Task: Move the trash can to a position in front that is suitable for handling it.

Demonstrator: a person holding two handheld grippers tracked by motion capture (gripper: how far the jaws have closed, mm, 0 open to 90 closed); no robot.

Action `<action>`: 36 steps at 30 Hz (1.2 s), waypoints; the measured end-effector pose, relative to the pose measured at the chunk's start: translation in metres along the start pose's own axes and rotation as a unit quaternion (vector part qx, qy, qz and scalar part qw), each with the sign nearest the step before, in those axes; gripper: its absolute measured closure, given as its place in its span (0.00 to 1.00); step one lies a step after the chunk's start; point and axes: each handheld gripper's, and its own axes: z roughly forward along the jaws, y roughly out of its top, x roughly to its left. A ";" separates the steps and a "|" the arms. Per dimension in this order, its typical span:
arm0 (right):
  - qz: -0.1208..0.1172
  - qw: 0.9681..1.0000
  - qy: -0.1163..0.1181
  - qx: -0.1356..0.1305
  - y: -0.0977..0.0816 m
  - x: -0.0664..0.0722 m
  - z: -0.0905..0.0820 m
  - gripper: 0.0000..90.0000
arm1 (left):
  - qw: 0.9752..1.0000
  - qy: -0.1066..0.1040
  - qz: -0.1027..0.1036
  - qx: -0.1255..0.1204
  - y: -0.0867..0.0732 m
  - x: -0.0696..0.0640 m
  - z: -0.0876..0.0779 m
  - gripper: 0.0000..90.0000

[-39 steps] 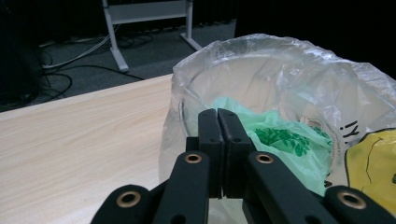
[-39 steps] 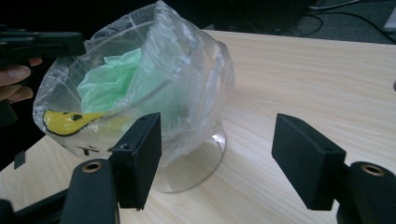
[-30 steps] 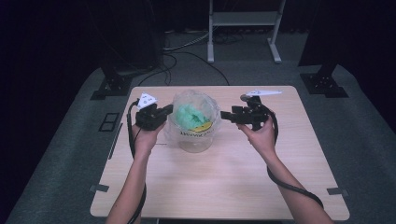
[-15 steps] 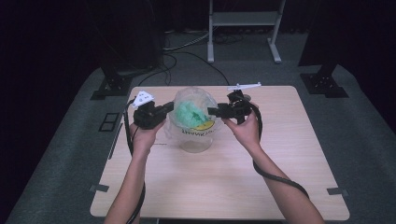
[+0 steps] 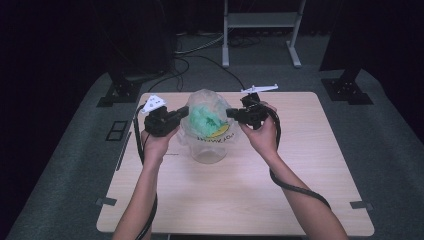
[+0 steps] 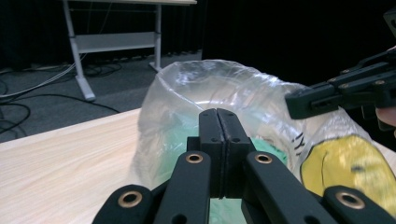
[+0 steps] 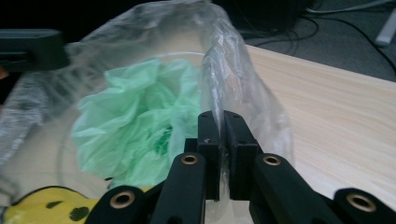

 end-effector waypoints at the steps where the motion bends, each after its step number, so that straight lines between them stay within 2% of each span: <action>1: 0.000 1.000 0.013 0.000 0.002 0.005 0.000 0.96 | 1.000 -0.002 -0.001 -0.001 0.000 -0.001 0.001 1.00; 3: 0.004 1.000 0.026 0.003 0.005 0.008 0.001 0.96 | 1.000 -0.011 0.002 -0.005 0.001 -0.007 0.004 1.00; 6: 0.006 0.999 0.032 0.005 0.006 0.010 0.003 0.96 | 1.000 -0.018 0.010 -0.001 0.001 -0.012 0.007 1.00; 10: 0.023 0.998 0.053 0.005 0.010 0.011 0.008 0.95 | 0.999 -0.028 0.020 0.007 -0.003 -0.021 0.015 1.00; 15: 0.049 0.996 0.078 0.007 0.013 0.009 0.017 0.94 | 0.999 -0.042 0.021 0.016 -0.011 -0.028 0.023 1.00; 17: 0.067 0.993 0.095 0.006 0.014 0.008 0.020 0.94 | 0.999 -0.045 0.017 0.017 -0.014 -0.030 0.025 1.00; 22: 0.087 0.989 0.119 0.005 0.016 0.008 0.026 0.94 | 0.998 -0.050 0.018 0.023 -0.018 -0.033 0.029 1.00; 26: 0.110 0.984 0.137 0.003 0.018 0.006 0.029 0.92 | 0.998 -0.050 0.020 0.025 -0.019 -0.034 0.030 1.00; 30: 0.132 0.978 0.163 0.001 0.018 0.003 0.032 0.88 | 0.998 -0.050 0.021 0.025 -0.019 -0.035 0.030 1.00; 34: 0.139 0.976 0.168 0.006 0.017 0.003 0.036 0.83 | 0.998 -0.053 0.026 0.025 -0.018 -0.037 0.030 1.00; 36: 0.137 0.976 0.166 0.010 0.018 0.003 0.038 0.80 | 0.998 -0.054 0.028 0.027 -0.018 -0.038 0.031 1.00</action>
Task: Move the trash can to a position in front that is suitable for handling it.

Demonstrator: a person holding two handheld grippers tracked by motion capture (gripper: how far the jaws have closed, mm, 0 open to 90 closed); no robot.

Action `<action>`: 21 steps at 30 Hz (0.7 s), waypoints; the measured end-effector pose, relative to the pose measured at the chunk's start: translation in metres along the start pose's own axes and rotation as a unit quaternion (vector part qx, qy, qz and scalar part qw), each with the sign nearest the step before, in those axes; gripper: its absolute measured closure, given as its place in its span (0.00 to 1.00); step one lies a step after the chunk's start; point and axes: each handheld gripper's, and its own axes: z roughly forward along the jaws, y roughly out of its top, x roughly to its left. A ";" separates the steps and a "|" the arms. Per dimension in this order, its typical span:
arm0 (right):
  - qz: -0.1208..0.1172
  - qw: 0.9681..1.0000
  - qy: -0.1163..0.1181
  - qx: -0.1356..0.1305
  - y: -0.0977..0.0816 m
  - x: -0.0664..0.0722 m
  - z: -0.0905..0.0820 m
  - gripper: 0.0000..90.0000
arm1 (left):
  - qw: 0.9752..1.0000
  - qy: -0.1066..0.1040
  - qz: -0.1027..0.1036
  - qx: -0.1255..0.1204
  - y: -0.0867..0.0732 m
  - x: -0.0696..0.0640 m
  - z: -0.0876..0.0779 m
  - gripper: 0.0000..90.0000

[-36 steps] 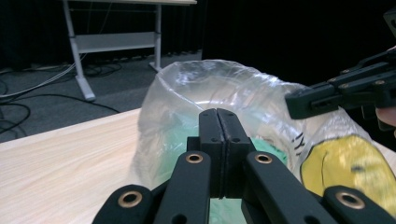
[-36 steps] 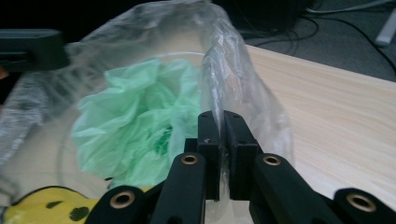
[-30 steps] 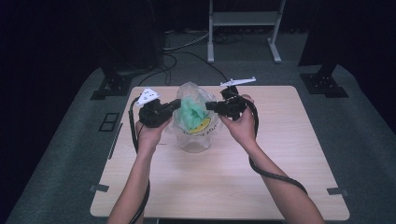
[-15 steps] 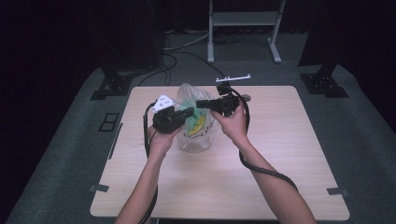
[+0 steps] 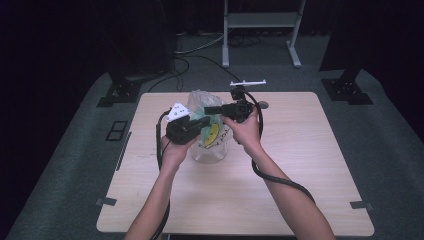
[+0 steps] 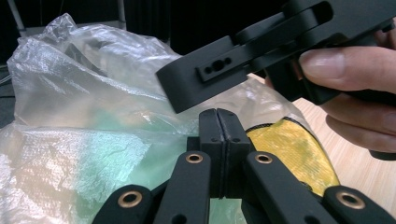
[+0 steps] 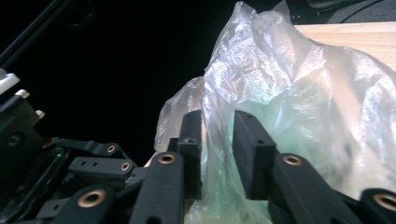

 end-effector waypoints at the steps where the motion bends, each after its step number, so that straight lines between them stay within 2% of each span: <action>1: 0.000 1.000 -0.003 0.001 0.000 0.001 0.001 0.80 | 1.000 -0.001 -0.001 -0.001 0.000 -0.001 0.000 1.00; 6: -0.016 1.000 -0.021 0.011 0.000 0.004 0.005 0.81 | 1.000 -0.003 0.004 0.001 0.000 -0.002 0.001 1.00; 13: -0.026 0.999 -0.043 0.020 0.000 0.006 0.007 0.99 | 1.000 -0.003 0.003 0.002 0.001 -0.002 -0.002 0.99; 19: -0.027 0.998 -0.045 0.021 -0.002 0.006 0.007 1.00 | 1.000 -0.004 -0.002 -0.007 0.006 -0.001 -0.009 0.88; 21: -0.024 0.999 -0.042 0.020 -0.002 0.005 0.007 1.00 | 1.000 -0.004 -0.009 -0.007 0.008 0.000 -0.012 0.80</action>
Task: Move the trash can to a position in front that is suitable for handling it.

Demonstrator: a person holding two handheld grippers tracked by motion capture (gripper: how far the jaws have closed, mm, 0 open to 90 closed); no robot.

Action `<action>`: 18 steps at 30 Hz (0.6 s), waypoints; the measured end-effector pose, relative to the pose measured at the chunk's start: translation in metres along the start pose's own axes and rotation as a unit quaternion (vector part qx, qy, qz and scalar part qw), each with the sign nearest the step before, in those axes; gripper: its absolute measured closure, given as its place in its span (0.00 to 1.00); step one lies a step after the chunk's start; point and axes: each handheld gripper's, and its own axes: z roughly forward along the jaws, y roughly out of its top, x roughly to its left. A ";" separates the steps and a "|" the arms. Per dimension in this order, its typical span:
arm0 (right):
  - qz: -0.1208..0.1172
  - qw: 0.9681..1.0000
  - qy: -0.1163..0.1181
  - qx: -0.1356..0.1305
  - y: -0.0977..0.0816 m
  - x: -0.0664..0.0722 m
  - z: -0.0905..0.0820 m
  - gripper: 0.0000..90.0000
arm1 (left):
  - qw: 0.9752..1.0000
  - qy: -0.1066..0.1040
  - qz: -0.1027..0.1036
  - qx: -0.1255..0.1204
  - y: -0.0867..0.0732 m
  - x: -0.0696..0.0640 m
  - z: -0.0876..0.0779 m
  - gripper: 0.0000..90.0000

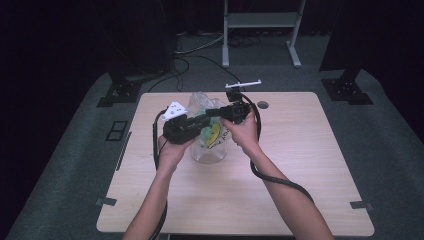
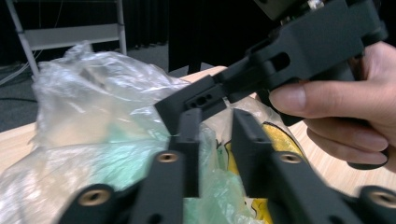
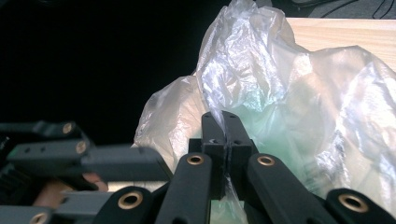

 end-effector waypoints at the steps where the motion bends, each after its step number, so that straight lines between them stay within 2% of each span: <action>1: 0.001 1.000 0.001 -0.001 0.000 -0.001 0.000 1.00 | 1.000 -0.001 -0.001 -0.003 0.001 0.001 -0.002 0.79; 7: 0.003 1.000 0.004 -0.002 -0.001 -0.002 -0.001 1.00 | 1.000 -0.004 -0.001 -0.006 0.004 0.003 -0.012 0.67; 13: 0.006 1.000 0.013 -0.006 -0.001 -0.003 -0.005 1.00 | 1.000 0.005 0.002 -0.011 0.002 0.009 -0.026 0.57; 18: 0.012 1.000 0.018 -0.011 0.000 -0.005 -0.007 1.00 | 1.000 0.008 -0.014 -0.009 -0.004 0.014 -0.038 0.45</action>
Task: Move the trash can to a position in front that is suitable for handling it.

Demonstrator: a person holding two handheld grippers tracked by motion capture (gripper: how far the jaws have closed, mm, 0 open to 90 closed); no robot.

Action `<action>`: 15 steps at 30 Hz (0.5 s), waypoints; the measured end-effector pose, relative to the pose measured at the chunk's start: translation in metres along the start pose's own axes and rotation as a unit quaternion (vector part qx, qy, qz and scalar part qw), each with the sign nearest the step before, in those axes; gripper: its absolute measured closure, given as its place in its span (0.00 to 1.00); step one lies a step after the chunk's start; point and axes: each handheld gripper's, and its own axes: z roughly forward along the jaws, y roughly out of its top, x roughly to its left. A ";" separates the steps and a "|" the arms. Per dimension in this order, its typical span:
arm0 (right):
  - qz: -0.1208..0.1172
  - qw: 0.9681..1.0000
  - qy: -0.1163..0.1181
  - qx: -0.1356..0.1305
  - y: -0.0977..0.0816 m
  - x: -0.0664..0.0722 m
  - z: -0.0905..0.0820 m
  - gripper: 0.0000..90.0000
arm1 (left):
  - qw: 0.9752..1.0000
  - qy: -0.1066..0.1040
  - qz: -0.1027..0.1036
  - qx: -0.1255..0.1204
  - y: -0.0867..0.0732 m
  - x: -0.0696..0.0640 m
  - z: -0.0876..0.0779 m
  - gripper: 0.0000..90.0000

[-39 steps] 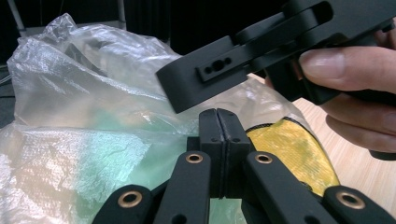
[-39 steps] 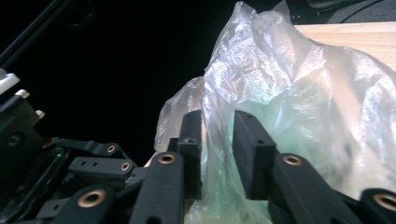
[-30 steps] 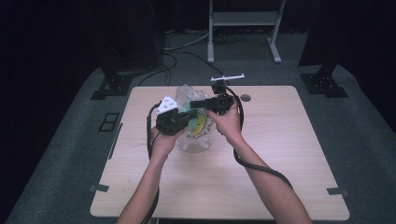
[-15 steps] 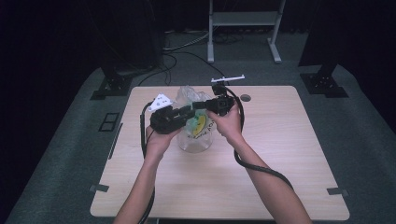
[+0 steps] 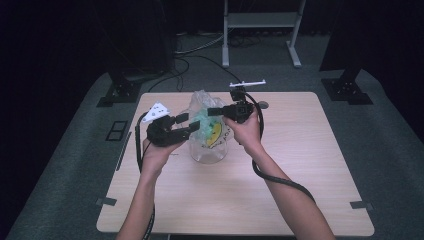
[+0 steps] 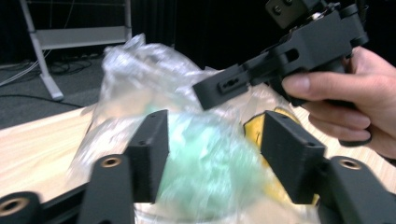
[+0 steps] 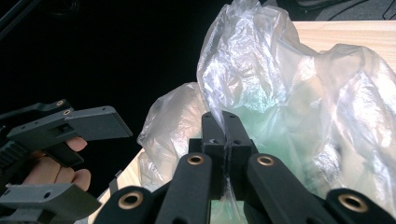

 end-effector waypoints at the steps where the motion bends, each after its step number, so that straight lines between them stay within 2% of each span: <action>1: 0.002 1.000 0.000 0.000 0.000 0.000 0.000 1.00 | 1.000 0.002 0.001 0.000 -0.002 0.001 -0.002 0.44; 9: 0.008 1.000 0.006 -0.005 0.001 -0.001 -0.003 1.00 | 1.000 0.015 0.004 0.007 -0.018 0.004 -0.014 0.32; 12: 0.012 1.000 0.009 -0.007 0.002 -0.002 -0.005 1.00 | 1.000 0.024 -0.006 0.010 -0.024 0.005 -0.016 0.22; 15: 0.013 1.000 0.012 -0.009 0.003 -0.001 -0.005 1.00 | 1.000 0.023 -0.005 0.017 -0.031 0.005 -0.017 0.20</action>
